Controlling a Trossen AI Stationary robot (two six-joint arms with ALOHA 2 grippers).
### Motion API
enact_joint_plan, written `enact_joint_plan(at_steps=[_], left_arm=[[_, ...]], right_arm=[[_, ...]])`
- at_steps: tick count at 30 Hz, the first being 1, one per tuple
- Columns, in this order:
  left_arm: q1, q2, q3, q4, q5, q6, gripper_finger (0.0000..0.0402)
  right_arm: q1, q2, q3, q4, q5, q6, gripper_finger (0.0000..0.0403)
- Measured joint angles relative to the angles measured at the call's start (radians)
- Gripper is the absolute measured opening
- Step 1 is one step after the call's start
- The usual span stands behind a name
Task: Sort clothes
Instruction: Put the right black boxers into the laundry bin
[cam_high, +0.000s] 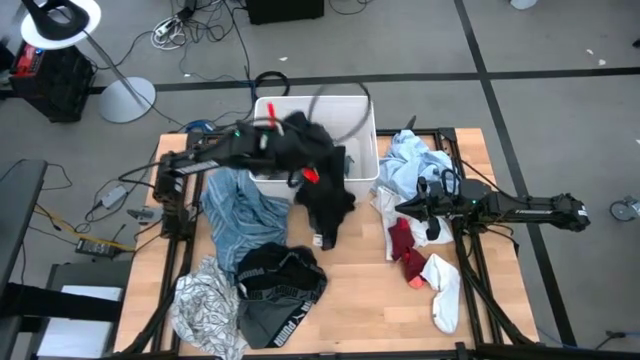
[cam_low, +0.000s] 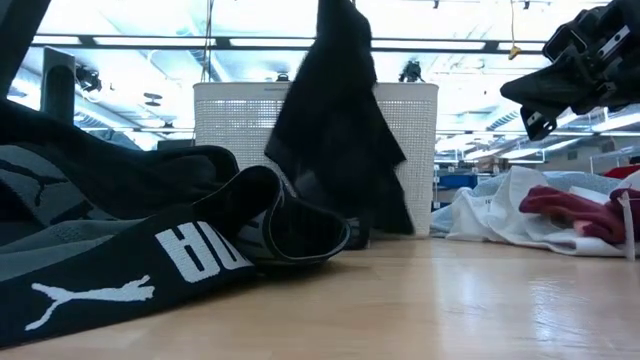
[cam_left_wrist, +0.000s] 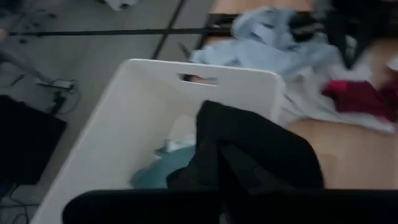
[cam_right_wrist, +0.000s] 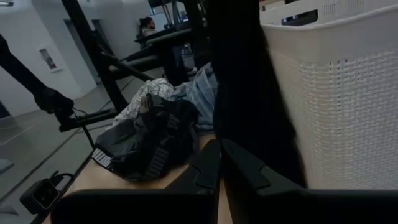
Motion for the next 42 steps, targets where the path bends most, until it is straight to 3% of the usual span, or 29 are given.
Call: enact_joint_plan(at_steps=[8,22,27,32,39,42], left_arm=[[0.105,-0.118,0.0,0.138,-0.016,0.04,0.0],[0.244,-0.218,0.0,0.707,-0.037,0.185,0.0],[0.285,-0.221,0.0,0.801,-0.036,0.211,0.0],[0.3,-0.222,0.0,0.671,-0.033,0.205,0.0],[0.306,-0.22,-0.003,0.141,-0.001,0.095,0.0],[0.307,-0.225,-0.057,0.034,0.061,0.042,0.0]], right_arm=[[0.0,0.0,0.0,0.006,0.0,0.0,0.002],[0.0,0.0,0.0,0.006,0.0,0.0,0.002],[0.0,0.0,0.0,0.006,0.0,0.0,0.002],[0.0,0.0,0.0,0.006,0.0,0.0,0.002],[0.0,0.0,0.0,0.006,0.0,0.0,0.002],[0.0,0.0,0.0,0.006,0.0,0.0,0.002]])
